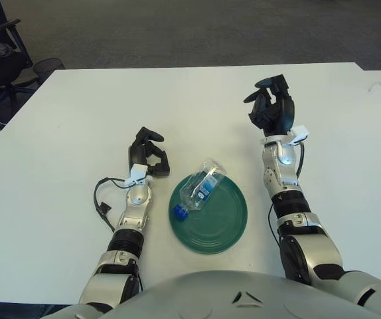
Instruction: Put the bottle into the plate.
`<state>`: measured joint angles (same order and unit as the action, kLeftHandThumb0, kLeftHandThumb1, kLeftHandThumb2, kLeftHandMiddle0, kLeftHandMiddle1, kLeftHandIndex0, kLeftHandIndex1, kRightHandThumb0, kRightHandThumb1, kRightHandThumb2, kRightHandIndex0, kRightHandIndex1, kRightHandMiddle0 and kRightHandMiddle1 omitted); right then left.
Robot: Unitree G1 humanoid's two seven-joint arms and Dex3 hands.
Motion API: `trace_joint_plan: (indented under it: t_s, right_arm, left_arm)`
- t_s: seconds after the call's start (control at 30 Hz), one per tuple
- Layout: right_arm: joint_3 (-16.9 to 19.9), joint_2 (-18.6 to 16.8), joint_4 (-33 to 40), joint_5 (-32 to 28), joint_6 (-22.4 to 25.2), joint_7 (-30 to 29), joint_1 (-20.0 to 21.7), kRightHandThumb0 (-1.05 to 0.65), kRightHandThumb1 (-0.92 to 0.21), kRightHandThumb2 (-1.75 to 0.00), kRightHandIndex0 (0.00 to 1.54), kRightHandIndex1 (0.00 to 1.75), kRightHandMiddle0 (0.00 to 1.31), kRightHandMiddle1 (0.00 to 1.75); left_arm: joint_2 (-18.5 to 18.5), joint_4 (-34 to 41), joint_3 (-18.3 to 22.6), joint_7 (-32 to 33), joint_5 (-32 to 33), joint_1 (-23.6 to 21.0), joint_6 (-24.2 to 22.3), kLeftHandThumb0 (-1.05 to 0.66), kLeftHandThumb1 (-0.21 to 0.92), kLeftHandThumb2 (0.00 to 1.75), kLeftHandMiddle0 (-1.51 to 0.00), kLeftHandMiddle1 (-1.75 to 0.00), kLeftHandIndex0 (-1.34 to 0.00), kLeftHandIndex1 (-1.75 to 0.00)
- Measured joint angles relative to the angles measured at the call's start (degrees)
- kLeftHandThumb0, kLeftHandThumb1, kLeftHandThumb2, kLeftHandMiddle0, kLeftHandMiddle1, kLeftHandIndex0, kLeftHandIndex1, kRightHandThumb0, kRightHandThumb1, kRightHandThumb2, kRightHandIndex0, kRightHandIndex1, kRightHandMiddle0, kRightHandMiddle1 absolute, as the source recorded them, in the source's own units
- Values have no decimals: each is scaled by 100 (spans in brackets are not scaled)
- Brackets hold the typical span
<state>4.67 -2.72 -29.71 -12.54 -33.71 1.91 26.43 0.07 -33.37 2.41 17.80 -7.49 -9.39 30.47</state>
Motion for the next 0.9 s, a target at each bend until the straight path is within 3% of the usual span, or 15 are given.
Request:
trace_joint_plan:
  t_s: [0.9]
  right_arm:
    - [114,-68,-39,45,0,85,4,0,-58,-96,46,173,29,159]
  left_arm:
    - [-2,-60,99,-194,197,-25,97,0,-6,172,-91,-168,-67,-175]
